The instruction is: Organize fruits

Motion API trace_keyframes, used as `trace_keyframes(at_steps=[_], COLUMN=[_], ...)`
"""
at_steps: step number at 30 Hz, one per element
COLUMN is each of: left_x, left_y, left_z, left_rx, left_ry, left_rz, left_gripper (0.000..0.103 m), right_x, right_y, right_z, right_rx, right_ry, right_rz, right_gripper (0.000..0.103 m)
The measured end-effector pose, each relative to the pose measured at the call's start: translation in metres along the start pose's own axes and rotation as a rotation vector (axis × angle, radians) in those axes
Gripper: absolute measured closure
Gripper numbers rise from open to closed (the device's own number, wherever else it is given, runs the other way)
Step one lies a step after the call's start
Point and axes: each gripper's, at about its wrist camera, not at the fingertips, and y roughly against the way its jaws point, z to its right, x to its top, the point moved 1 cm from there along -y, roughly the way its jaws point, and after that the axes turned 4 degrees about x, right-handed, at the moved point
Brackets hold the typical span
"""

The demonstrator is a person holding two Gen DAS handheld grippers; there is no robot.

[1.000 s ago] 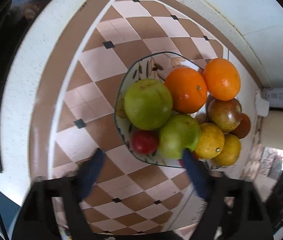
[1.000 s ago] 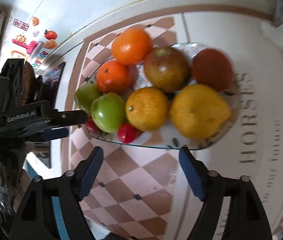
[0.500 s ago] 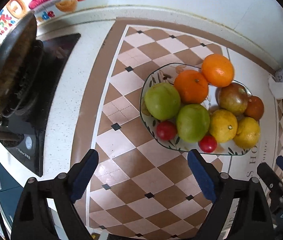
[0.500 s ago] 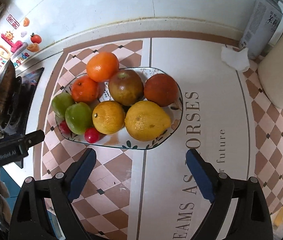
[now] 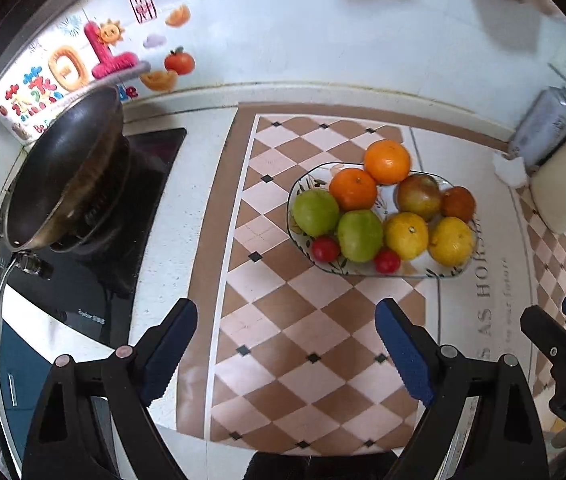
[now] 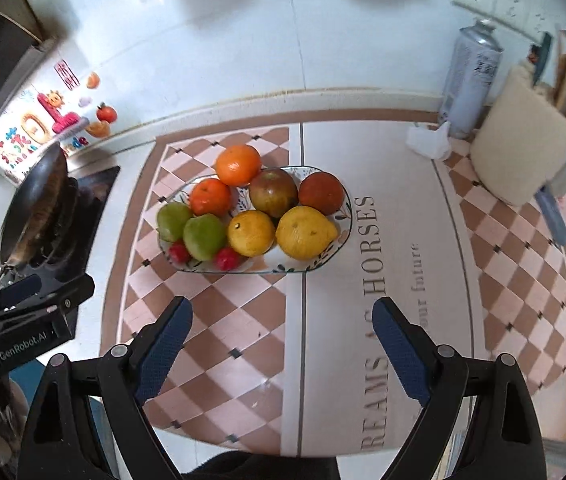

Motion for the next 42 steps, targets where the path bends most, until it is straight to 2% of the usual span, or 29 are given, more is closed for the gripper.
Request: trace_keyframes(at_steps=[11,21,23,34,42], left_x=[-0.054,-0.094,-0.101,-0.138,-0.154], left_y=[0.079,0.154,0.168,0.232,0.251], left_z=[-0.030,-0.046,-0.046,-0.049,-0.045], left_rx=[-0.058,-0.053,-0.050,-0.049,-0.049], left_ry=[-0.040,-0.036,-0.033,-0.006,0.004], left_rz=[0.122,0.236,0.260,0.319,0.340], left_gripper=[0.012,0.012,0.012,0.012,0.012], right_x=[-0.053,-0.096,-0.105,-0.144,-0.151], right_y=[0.098,0.179,0.198,0.279,0.312], right_z=[-0.034,-0.056,-0.057,-0.058,-0.066], right_rx=[-0.021,0.001,-0.002,0.015,0.028], right_ry=[-0.018,0.015,0.026,0.070,0.106], right_rz=[0.132,0.223,0.247,0.325,0.362], right_gripper=[0.009,0.009,0.004,0.004,0.004])
